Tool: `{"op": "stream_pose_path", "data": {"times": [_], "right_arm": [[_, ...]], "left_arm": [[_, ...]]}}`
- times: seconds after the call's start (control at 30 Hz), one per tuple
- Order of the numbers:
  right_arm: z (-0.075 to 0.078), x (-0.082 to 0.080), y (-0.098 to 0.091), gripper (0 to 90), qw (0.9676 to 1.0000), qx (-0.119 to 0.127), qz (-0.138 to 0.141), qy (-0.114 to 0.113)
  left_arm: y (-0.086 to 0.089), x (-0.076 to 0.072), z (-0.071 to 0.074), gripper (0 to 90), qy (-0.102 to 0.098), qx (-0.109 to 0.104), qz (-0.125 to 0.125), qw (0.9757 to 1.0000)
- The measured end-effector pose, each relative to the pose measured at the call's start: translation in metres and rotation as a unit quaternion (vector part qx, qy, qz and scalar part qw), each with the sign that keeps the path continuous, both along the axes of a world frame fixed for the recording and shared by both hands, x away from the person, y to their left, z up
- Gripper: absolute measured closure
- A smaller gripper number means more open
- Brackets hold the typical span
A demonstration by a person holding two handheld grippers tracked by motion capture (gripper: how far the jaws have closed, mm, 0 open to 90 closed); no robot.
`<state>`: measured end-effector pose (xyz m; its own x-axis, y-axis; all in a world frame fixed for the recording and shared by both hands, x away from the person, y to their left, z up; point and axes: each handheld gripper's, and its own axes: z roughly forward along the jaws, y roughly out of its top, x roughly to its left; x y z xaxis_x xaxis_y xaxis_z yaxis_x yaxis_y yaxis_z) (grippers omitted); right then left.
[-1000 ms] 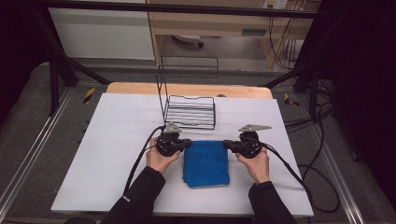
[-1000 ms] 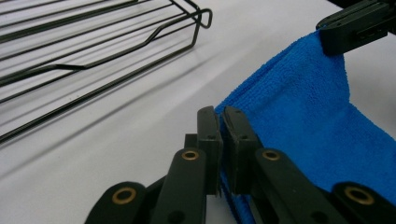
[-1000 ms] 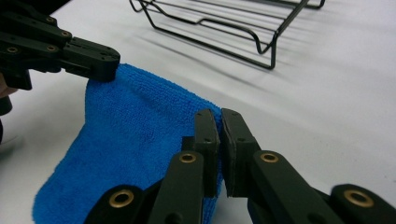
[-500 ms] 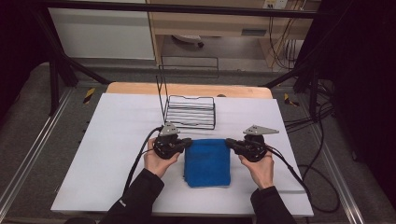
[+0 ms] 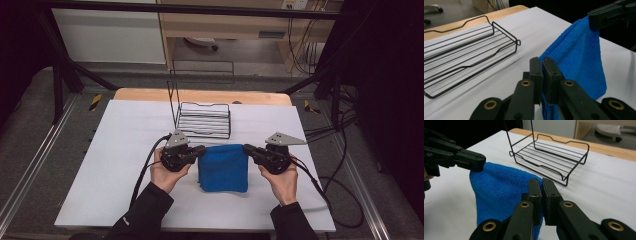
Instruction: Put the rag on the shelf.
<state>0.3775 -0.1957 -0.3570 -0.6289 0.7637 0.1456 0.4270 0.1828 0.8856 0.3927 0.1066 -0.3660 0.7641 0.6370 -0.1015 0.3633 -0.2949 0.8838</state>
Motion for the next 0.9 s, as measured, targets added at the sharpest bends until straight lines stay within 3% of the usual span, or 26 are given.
{"op": "stream_pose_path", "data": {"times": [0.23, 0.5, 0.9], "right_arm": [[0.010, -0.003, 0.001, 86.6, 0.9998, 0.005, 0.001, -0.021], [0.023, -0.007, 0.002, 86.7, 0.9988, 0.013, -0.002, -0.046], [0.047, -0.009, 0.013, 86.7, 0.9940, 0.032, -0.014, -0.104]], "left_arm": [[0.004, 0.000, 0.011, 86.0, -0.014, -0.015, 0.002, 0.9998], [0.007, -0.002, 0.028, 86.0, -0.036, -0.018, 0.003, 0.9992], [0.017, 0.001, 0.052, 86.0, -0.065, -0.046, 0.016, 0.9967]]}}
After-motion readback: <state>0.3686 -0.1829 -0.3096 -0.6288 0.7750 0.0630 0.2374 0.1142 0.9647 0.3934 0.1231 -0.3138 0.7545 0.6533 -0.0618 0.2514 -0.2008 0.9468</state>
